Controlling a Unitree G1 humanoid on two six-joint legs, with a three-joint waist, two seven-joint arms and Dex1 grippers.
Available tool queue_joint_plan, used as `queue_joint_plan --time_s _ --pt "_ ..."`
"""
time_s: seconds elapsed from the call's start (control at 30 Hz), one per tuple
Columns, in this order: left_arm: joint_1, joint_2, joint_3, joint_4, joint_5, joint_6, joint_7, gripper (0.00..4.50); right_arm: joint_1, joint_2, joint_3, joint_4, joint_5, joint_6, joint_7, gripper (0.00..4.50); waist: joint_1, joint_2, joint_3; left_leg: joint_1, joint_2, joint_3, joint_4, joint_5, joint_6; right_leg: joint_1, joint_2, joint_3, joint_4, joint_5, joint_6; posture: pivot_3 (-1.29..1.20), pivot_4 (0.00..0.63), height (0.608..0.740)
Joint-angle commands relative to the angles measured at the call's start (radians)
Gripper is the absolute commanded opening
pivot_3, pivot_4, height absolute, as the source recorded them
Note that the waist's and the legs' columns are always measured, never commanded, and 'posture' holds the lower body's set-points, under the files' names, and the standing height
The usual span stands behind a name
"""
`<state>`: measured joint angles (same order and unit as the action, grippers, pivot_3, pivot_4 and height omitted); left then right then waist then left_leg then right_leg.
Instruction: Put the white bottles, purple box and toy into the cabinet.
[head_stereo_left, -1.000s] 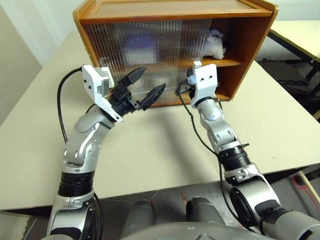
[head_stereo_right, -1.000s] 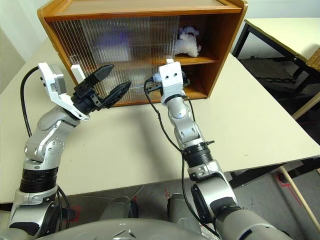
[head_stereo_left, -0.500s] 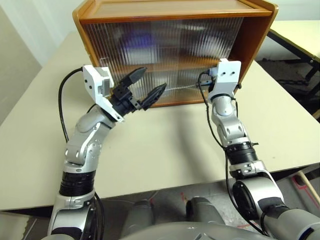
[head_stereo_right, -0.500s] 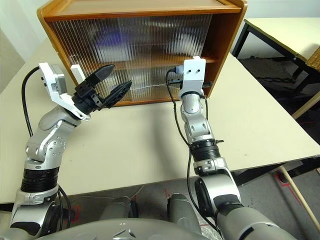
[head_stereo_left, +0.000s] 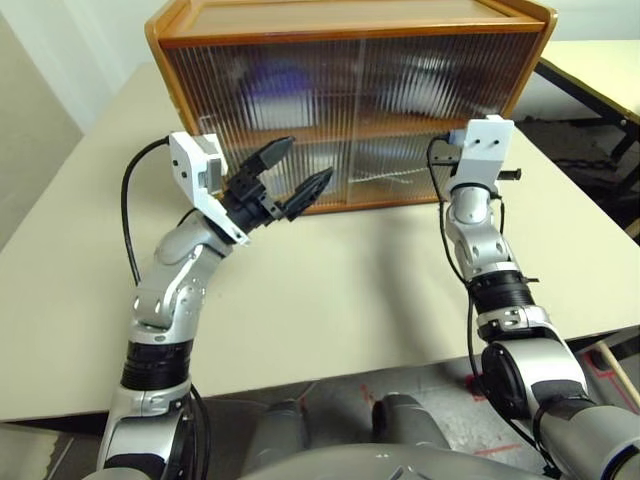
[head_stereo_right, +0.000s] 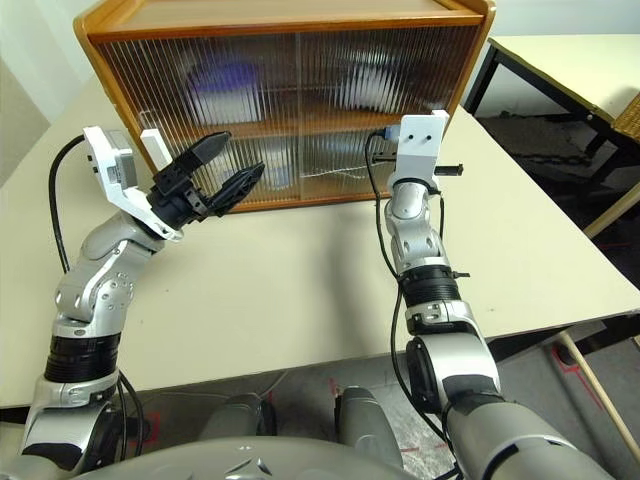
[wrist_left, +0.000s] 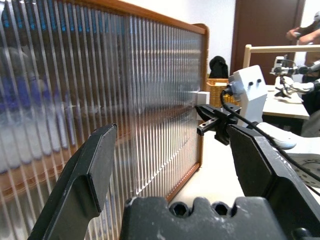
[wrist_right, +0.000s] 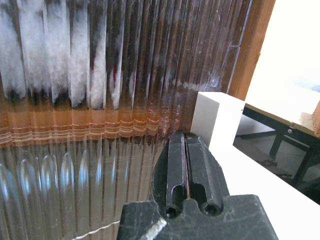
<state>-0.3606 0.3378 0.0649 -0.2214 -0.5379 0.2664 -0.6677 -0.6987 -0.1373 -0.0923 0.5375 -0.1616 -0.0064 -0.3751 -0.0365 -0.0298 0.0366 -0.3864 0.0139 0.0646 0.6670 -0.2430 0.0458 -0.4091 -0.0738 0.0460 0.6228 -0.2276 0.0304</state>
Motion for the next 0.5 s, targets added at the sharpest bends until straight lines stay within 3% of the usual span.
queue_joint_plan --time_s 0.03,0.13,0.23,0.33,0.5 --pt "-0.012 0.003 -0.008 0.009 0.011 -0.010 -0.012 4.50 -0.003 -0.012 -0.011 0.009 -0.001 -0.016 -0.009 0.05 0.000 0.000 0.000 0.000 0.000 0.000 0.000 0.000 0.000 0.000 0.000 0.000 0.000 0.000 0.000 0.04 0.000 0.740" --pt "-0.013 0.001 -0.008 0.012 0.011 -0.011 -0.012 4.50 0.014 -0.009 0.000 -0.015 -0.003 -0.013 0.007 0.05 0.000 0.000 0.000 0.000 0.000 0.000 0.000 0.000 0.000 0.000 0.000 0.000 0.000 0.000 0.000 0.04 0.000 0.740" --pt "-0.012 -0.001 -0.008 0.016 0.013 -0.015 -0.014 4.50 0.058 -0.001 0.030 -0.093 0.041 -0.015 0.136 0.05 -0.002 0.000 0.000 0.000 0.000 0.000 0.000 0.000 0.000 0.000 0.000 0.000 0.000 0.000 0.000 0.03 0.000 0.740" --pt "-0.011 -0.003 -0.009 0.019 0.013 -0.017 -0.014 4.50 0.107 -0.002 0.046 -0.171 0.071 -0.034 0.233 0.75 -0.003 0.000 0.000 0.000 0.001 0.000 0.000 0.000 0.000 0.000 0.001 0.000 -0.001 0.000 0.000 0.03 0.000 0.740" --pt "-0.007 -0.006 -0.007 0.030 0.014 -0.024 -0.015 4.50 0.213 -0.045 0.054 -0.310 0.164 -0.026 0.440 2.54 -0.003 0.000 0.000 0.000 0.001 0.000 0.000 0.000 0.000 0.000 0.001 0.000 -0.001 0.000 0.000 0.02 0.000 0.740"
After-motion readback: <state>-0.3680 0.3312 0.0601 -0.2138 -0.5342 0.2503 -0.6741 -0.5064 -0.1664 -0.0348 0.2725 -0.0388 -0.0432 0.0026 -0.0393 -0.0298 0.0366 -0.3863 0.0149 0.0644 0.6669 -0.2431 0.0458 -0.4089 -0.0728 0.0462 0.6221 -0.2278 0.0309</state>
